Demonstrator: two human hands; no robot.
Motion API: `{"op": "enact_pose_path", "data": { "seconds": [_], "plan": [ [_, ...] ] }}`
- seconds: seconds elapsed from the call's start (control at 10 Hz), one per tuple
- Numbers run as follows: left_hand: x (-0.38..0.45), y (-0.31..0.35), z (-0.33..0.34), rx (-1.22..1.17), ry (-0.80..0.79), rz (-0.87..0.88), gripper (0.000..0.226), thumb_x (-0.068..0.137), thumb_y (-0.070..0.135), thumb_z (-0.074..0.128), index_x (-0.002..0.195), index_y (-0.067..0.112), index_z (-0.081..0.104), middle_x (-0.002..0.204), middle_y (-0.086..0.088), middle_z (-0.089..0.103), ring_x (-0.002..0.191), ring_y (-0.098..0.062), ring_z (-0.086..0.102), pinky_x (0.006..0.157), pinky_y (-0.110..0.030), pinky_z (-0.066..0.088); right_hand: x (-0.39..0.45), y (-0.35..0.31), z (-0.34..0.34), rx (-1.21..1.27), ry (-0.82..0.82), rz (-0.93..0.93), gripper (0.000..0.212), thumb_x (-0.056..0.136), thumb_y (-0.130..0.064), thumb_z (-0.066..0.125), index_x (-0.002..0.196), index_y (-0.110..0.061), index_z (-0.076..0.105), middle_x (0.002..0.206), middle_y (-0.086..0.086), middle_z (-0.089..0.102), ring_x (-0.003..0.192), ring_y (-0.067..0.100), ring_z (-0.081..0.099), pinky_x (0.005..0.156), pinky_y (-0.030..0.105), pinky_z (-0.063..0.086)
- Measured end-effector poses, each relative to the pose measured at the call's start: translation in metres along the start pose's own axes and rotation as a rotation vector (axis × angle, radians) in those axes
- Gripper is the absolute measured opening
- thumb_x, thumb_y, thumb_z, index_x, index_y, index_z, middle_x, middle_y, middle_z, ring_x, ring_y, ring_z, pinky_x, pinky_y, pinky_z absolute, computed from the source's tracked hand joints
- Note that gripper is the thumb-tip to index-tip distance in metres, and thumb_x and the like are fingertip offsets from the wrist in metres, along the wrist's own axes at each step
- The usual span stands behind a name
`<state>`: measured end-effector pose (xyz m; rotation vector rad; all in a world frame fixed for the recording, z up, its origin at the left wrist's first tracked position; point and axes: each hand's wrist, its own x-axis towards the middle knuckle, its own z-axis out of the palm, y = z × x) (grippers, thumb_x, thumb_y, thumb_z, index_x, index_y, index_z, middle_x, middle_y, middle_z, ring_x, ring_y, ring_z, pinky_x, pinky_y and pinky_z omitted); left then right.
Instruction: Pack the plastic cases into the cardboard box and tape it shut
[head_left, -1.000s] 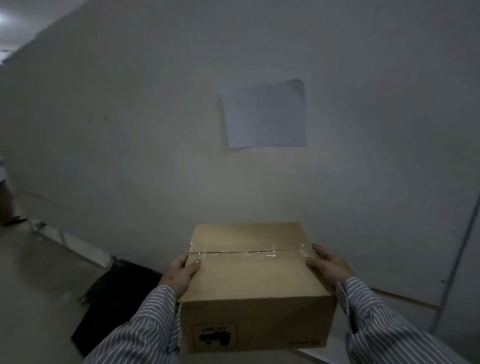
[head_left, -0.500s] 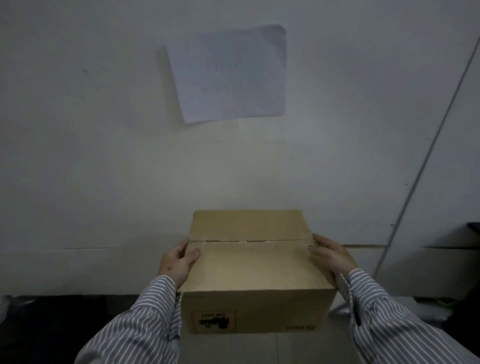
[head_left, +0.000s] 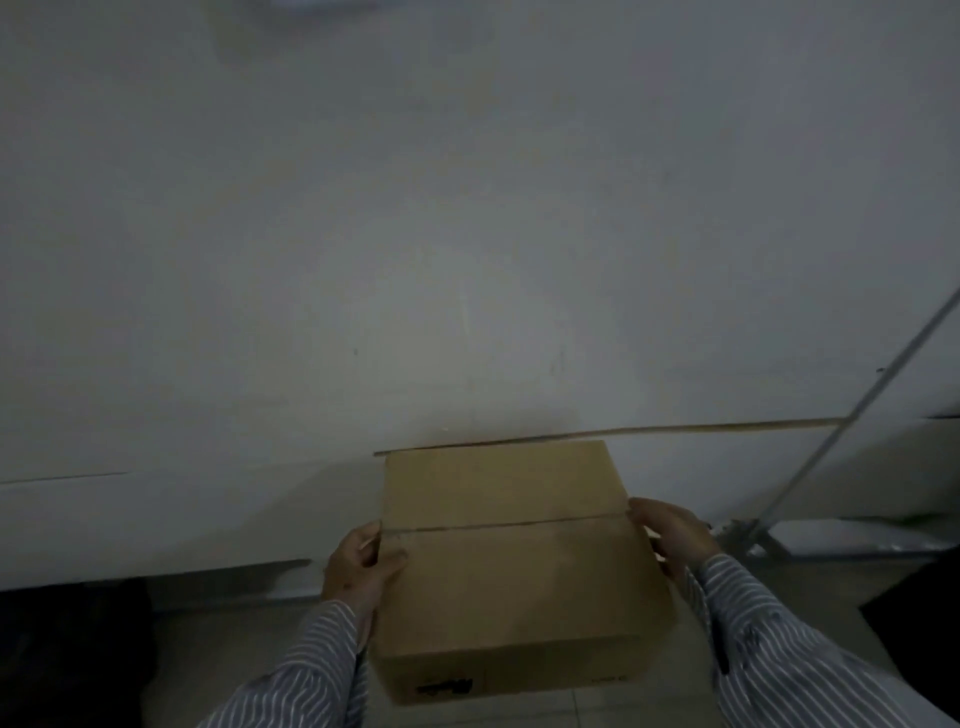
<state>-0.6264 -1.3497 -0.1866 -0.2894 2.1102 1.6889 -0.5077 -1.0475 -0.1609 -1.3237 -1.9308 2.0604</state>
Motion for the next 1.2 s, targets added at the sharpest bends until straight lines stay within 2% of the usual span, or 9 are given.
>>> {"op": "enact_pose_path", "data": {
  "seconds": [0.1, 0.2, 0.3, 0.5, 0.6, 0.8, 0.9, 1.1, 1.2],
  "plan": [
    [0.053, -0.064, 0.013, -0.002, 0.013, -0.045, 0.046, 0.079, -0.011, 0.063, 0.123, 0.001, 0.050, 0.120, -0.020, 0.057, 0.108, -0.035, 0.055, 0.088, -0.043, 0.046, 0.064, 0.062, 0.023, -0.066, 0.022, -0.008, 0.041, 0.073, -0.033, 0.061, 0.108, -0.011, 0.067, 0.125, 0.013, 0.059, 0.115, 0.034, 0.053, 0.105, 0.050, 0.040],
    [0.105, -0.131, 0.022, 0.040, 0.021, -0.058, 0.048, 0.076, -0.020, 0.059, 0.121, -0.005, 0.050, 0.125, -0.028, 0.055, 0.112, -0.038, 0.054, 0.088, -0.042, 0.044, 0.117, 0.122, 0.042, -0.119, 0.019, 0.002, 0.033, 0.077, -0.032, 0.055, 0.087, -0.004, 0.069, 0.107, 0.018, 0.066, 0.105, 0.037, 0.057, 0.101, 0.053, 0.042],
    [0.148, -0.196, 0.035, 0.038, 0.014, -0.070, 0.048, 0.073, -0.025, 0.057, 0.118, -0.008, 0.051, 0.121, -0.028, 0.058, 0.101, -0.031, 0.056, 0.082, -0.035, 0.041, 0.164, 0.178, 0.059, -0.129, 0.021, 0.007, 0.037, 0.078, -0.031, 0.055, 0.090, 0.002, 0.066, 0.096, 0.016, 0.065, 0.101, 0.037, 0.057, 0.099, 0.053, 0.042],
    [0.232, -0.300, 0.060, 0.067, 0.013, -0.124, 0.046, 0.073, -0.022, 0.057, 0.114, -0.001, 0.056, 0.119, -0.023, 0.061, 0.108, -0.036, 0.058, 0.083, -0.038, 0.046, 0.238, 0.274, 0.086, -0.038, 0.093, 0.022, 0.015, 0.079, -0.020, 0.058, 0.070, -0.014, 0.069, 0.099, 0.020, 0.069, 0.099, 0.038, 0.060, 0.095, 0.051, 0.046],
    [0.255, -0.327, 0.071, 0.050, -0.012, -0.124, 0.041, 0.076, -0.023, 0.053, 0.113, -0.005, 0.055, 0.109, -0.019, 0.061, 0.100, -0.028, 0.056, 0.070, -0.029, 0.045, 0.263, 0.306, 0.095, -0.029, 0.119, 0.014, 0.021, 0.085, -0.013, 0.054, 0.070, -0.017, 0.069, 0.098, 0.018, 0.068, 0.097, 0.036, 0.060, 0.095, 0.051, 0.047],
    [0.288, -0.367, 0.076, 0.104, -0.018, -0.131, 0.039, 0.077, -0.025, 0.047, 0.108, -0.004, 0.054, 0.118, -0.028, 0.059, 0.105, -0.034, 0.056, 0.077, -0.031, 0.044, 0.295, 0.348, 0.109, -0.035, 0.130, -0.003, 0.020, 0.088, -0.011, 0.051, 0.080, -0.007, 0.069, 0.098, 0.017, 0.066, 0.094, 0.032, 0.057, 0.084, 0.040, 0.044],
    [0.295, -0.374, 0.079, 0.201, -0.118, -0.125, 0.033, 0.080, -0.016, 0.055, 0.110, -0.002, 0.057, 0.109, -0.019, 0.061, 0.101, -0.028, 0.056, 0.077, -0.027, 0.044, 0.303, 0.358, 0.117, -0.078, 0.119, -0.005, 0.017, 0.088, -0.004, 0.050, 0.082, -0.004, 0.066, 0.095, 0.017, 0.063, 0.088, 0.028, 0.053, 0.077, 0.033, 0.038],
    [0.302, -0.368, 0.085, 0.257, -0.145, -0.162, 0.017, 0.079, -0.005, 0.064, 0.088, 0.009, 0.059, 0.101, -0.016, 0.061, 0.086, -0.022, 0.054, 0.064, -0.023, 0.042, 0.308, 0.359, 0.122, -0.187, 0.118, 0.008, 0.014, 0.088, -0.004, 0.051, 0.081, -0.001, 0.062, 0.091, 0.017, 0.061, 0.082, 0.027, 0.051, 0.079, 0.035, 0.039],
    [0.301, -0.349, 0.090, 0.289, -0.113, -0.116, 0.014, 0.082, 0.005, 0.063, 0.091, 0.013, 0.056, 0.101, -0.009, 0.057, 0.088, -0.021, 0.053, 0.076, -0.023, 0.039, 0.308, 0.351, 0.129, -0.292, 0.102, 0.034, 0.019, 0.087, -0.011, 0.056, 0.101, 0.001, 0.062, 0.115, 0.021, 0.061, 0.098, 0.030, 0.054, 0.088, 0.037, 0.042]
  ]
}}
